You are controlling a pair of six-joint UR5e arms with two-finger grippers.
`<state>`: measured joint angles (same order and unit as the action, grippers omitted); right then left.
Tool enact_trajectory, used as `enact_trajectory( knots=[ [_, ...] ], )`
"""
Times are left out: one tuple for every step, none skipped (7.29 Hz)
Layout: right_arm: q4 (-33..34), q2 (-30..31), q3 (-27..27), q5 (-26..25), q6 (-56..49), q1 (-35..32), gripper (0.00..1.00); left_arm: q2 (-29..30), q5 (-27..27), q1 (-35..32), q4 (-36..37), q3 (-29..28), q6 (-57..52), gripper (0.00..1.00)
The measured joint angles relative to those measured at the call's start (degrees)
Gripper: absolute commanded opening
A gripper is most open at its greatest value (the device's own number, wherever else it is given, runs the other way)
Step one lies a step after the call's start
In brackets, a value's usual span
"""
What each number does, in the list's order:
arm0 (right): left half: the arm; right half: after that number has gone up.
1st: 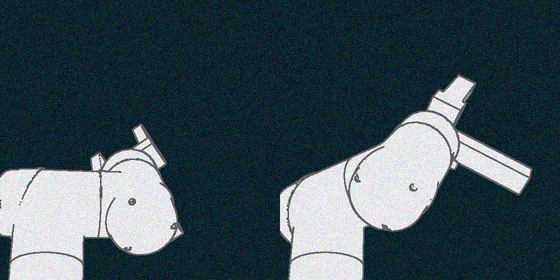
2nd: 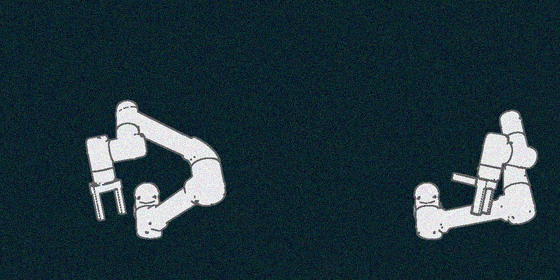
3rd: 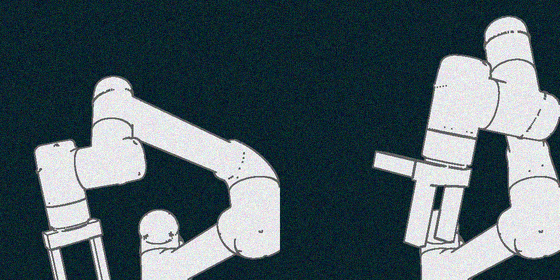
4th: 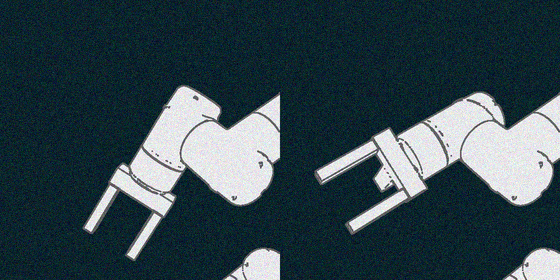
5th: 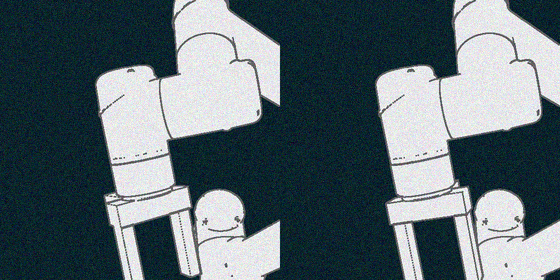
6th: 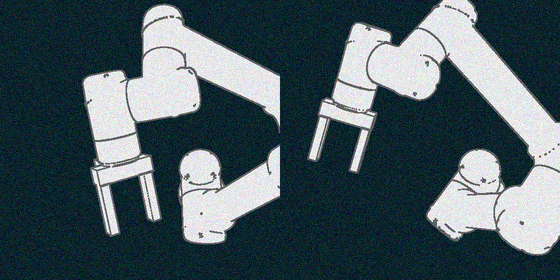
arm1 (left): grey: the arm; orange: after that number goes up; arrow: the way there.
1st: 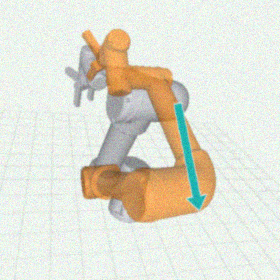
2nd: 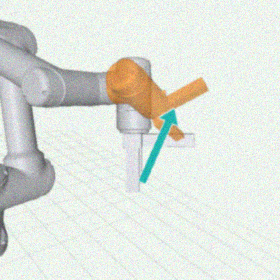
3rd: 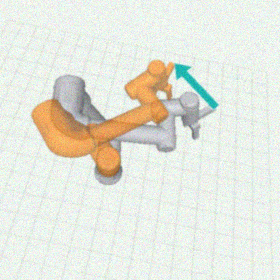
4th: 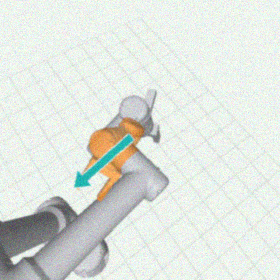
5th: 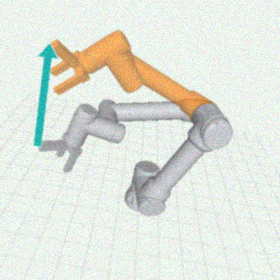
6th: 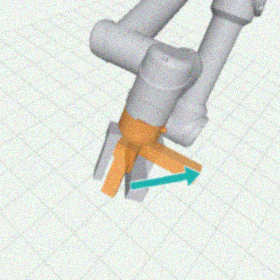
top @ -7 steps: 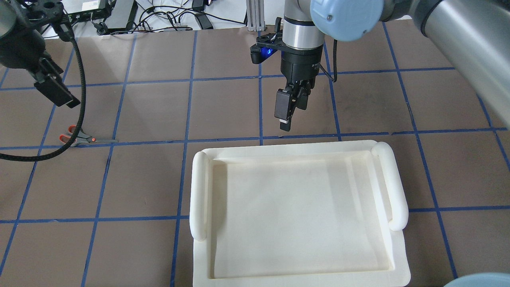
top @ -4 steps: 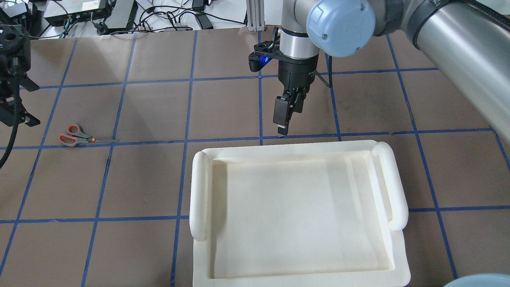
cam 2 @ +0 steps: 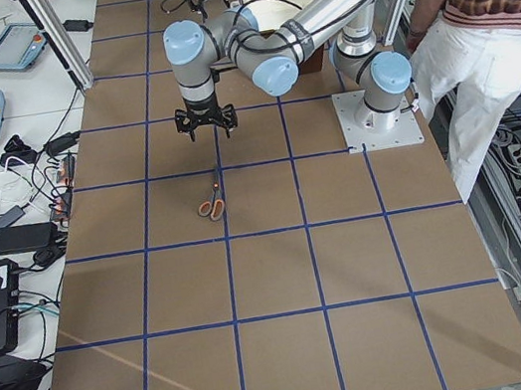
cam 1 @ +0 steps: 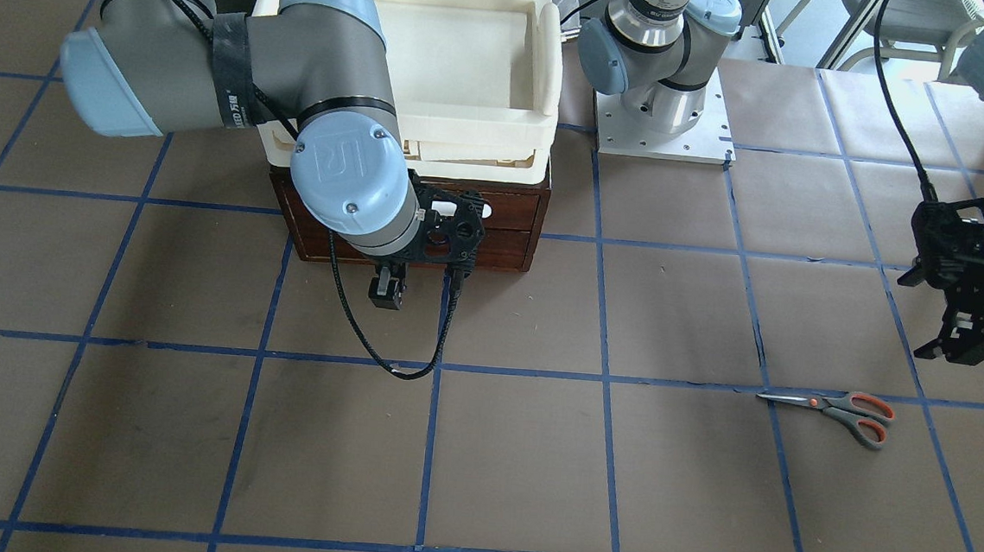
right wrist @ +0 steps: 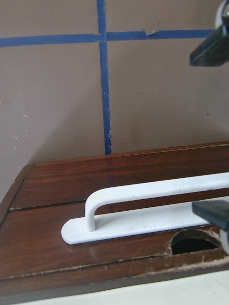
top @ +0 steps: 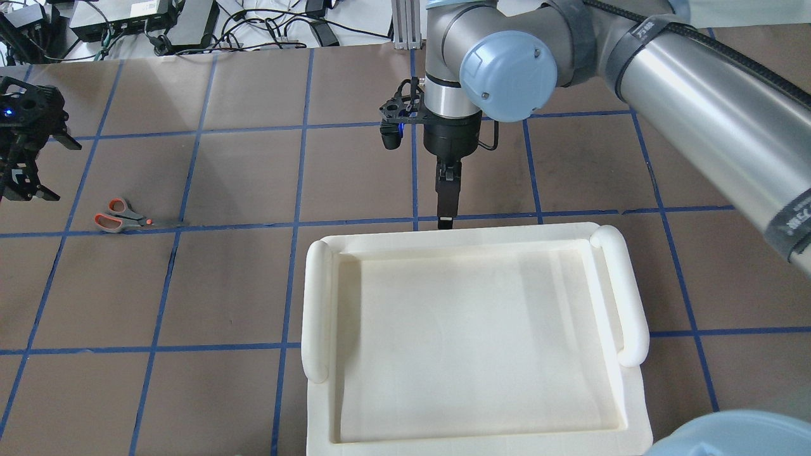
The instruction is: Place scissors in drawer with both arms
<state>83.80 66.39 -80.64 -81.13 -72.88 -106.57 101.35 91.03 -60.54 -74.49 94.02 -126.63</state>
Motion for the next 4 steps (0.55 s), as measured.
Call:
enact_trajectory(
  knots=[
    [-0.2, -1.0, 0.5, 0.2, -2.5, -0.3, 1.00, 3.0, 0.1, 0.0, 2.2, 0.1, -5.0, 1.00],
    [-1.2, -1.7, 1.4, 0.2, -3.7, -0.3, 1.00, 5.2, 0.3, 0.0, 3.2, 0.4, -8.3, 1.00],
    [-2.6, -2.5, 2.5, 0.3, -3.9, -0.3, 0.99, 6.8, 0.4, 0.0, 4.0, 0.8, -9.6, 1.00],
    [-4.1, -3.3, 3.2, 0.4, -3.8, -0.3, 0.97, 8.0, 0.5, 0.1, 5.3, 1.1, -10.2, 1.00]
  ],
)
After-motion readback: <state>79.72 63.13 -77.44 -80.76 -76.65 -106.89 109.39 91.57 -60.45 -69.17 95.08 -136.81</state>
